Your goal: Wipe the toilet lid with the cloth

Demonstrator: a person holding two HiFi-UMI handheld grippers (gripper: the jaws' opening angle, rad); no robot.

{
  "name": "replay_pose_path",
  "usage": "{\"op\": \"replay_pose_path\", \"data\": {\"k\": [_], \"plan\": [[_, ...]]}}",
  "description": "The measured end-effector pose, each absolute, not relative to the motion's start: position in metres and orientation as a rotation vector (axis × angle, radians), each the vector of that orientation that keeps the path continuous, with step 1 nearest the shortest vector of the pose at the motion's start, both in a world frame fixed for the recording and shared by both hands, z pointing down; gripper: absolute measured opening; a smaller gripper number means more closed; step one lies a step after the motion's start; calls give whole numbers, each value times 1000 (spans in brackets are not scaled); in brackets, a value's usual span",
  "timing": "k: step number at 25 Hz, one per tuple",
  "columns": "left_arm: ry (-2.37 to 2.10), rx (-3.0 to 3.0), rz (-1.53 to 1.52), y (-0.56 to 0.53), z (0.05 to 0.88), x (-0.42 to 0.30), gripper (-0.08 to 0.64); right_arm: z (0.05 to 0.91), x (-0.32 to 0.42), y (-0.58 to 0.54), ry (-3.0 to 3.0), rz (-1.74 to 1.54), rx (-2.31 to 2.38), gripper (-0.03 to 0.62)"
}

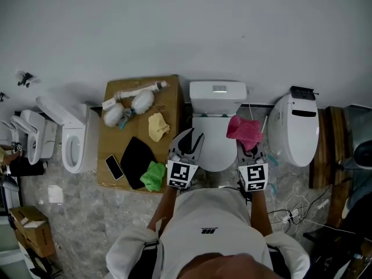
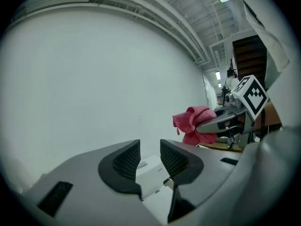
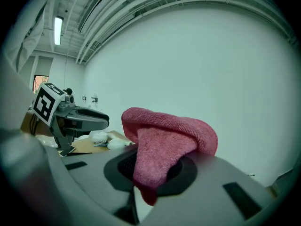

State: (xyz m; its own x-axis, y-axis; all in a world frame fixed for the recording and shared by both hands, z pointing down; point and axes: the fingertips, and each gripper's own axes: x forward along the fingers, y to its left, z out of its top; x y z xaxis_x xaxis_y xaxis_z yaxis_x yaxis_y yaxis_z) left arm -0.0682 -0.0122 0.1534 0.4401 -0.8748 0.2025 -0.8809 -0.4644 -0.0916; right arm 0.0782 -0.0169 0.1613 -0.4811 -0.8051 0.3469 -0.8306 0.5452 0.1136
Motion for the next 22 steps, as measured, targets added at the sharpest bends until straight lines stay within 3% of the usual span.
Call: {"op": "replay_pose_path", "data": {"k": [22], "plan": [[-1657, 2504, 435, -123, 231, -43, 140, 241, 69, -119, -2461, 216, 1035, 64]]}}
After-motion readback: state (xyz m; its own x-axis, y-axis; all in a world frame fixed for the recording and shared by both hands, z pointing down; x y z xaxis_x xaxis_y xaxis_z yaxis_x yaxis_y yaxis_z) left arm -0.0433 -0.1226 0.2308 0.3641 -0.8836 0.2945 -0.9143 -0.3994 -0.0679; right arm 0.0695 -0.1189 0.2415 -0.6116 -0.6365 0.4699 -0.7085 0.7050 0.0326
